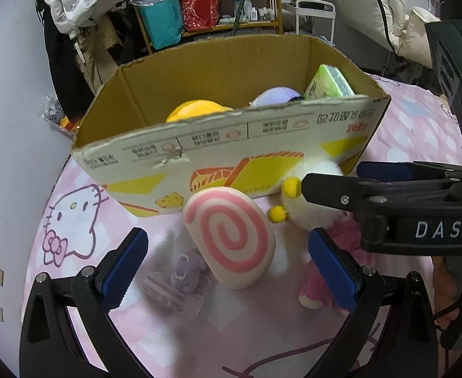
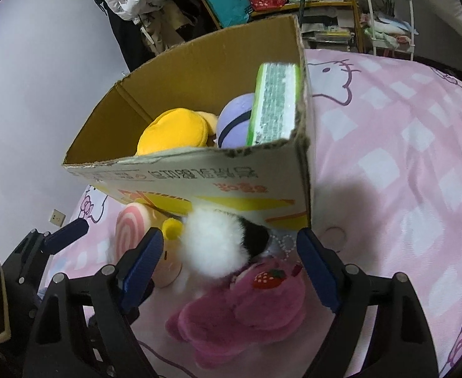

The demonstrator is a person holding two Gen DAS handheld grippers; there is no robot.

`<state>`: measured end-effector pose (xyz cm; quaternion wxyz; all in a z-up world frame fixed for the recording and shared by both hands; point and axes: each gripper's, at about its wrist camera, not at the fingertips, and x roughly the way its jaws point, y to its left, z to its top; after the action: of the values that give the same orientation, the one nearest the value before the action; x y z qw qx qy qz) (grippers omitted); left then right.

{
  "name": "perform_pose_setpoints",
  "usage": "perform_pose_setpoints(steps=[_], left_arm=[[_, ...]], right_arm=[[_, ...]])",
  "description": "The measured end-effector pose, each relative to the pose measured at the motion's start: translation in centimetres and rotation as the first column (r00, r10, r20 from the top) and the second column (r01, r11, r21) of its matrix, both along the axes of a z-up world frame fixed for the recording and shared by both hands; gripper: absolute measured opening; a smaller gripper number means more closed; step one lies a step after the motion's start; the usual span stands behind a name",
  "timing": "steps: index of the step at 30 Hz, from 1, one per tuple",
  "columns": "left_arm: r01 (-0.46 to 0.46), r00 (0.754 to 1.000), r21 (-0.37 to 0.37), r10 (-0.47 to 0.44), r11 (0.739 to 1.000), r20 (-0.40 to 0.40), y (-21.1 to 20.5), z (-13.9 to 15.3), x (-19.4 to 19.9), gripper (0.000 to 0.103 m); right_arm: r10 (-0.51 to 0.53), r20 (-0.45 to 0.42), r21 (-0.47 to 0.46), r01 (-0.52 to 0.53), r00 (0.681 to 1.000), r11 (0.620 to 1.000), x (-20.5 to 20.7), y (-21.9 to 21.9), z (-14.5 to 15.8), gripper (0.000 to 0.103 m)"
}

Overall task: Organize soft objects
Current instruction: 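Move left gripper to pink swirl cushion while right gripper approaches white fluffy pom-pom, then close left gripper on swirl cushion while right gripper grasps white pom-pom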

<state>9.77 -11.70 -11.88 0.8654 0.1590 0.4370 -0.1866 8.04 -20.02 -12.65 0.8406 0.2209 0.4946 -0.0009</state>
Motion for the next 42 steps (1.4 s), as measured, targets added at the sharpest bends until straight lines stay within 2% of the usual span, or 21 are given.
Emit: perform_pose_setpoints(steps=[2,5,13,16,19,21,24,30,35,42], left_arm=[[-0.005,1.000,-0.012,0.005,1.000,-0.027,0.0,-0.5,0.2,0.100],[-0.019,0.999,-0.013,0.019,1.000,-0.051,0.0,-1.1,0.6,0.100],[-0.049,0.996,-0.010,0.048,0.999,-0.075,0.3,-1.7,1.3,0.100],[-0.056,0.995,-0.021,0.054,0.998,-0.082,0.4,-1.7,1.4,0.099],[-0.041,0.995,-0.038,0.037,0.998,-0.089,0.5,-1.7,1.5,0.083],[-0.029,0.994,-0.064,0.023,0.997,-0.104,0.6,-1.7,1.5,0.065],[-0.029,0.993,-0.093,0.018,0.995,-0.113,1.1,-1.7,1.7,0.054],[-0.045,0.991,-0.111,0.030,0.993,-0.133,2.0,-1.7,2.0,0.043],[-0.057,0.990,-0.118,0.041,0.991,-0.136,2.1,-1.6,1.8,0.042],[-0.079,0.988,-0.137,0.059,0.987,-0.145,3.1,-1.3,1.0,0.042]], right_arm=[[0.006,-0.003,0.001,-0.006,1.000,1.000,0.2,0.2,-0.2,0.090],[0.018,-0.023,0.010,-0.018,1.000,1.000,0.6,0.5,-0.8,0.080],[0.031,-0.046,0.015,-0.031,0.998,0.999,1.4,1.0,-1.8,0.076],[0.023,-0.055,0.010,-0.023,0.998,1.000,1.5,0.9,-2.1,0.071],[0.015,-0.067,0.005,-0.015,0.998,1.000,1.6,0.8,-2.3,0.066],[0.019,-0.075,-0.004,-0.019,0.997,1.000,1.7,0.7,-2.4,0.065],[0.024,-0.091,-0.032,-0.027,0.996,0.999,1.7,1.3,-2.9,0.065],[0.015,-0.089,-0.060,-0.020,0.996,0.998,1.5,1.6,-2.8,0.053],[0.020,-0.079,-0.066,-0.025,0.997,0.998,1.3,1.7,-2.4,0.049],[0.023,-0.014,-0.072,-0.023,1.000,0.997,-0.3,1.4,-0.5,0.048]])
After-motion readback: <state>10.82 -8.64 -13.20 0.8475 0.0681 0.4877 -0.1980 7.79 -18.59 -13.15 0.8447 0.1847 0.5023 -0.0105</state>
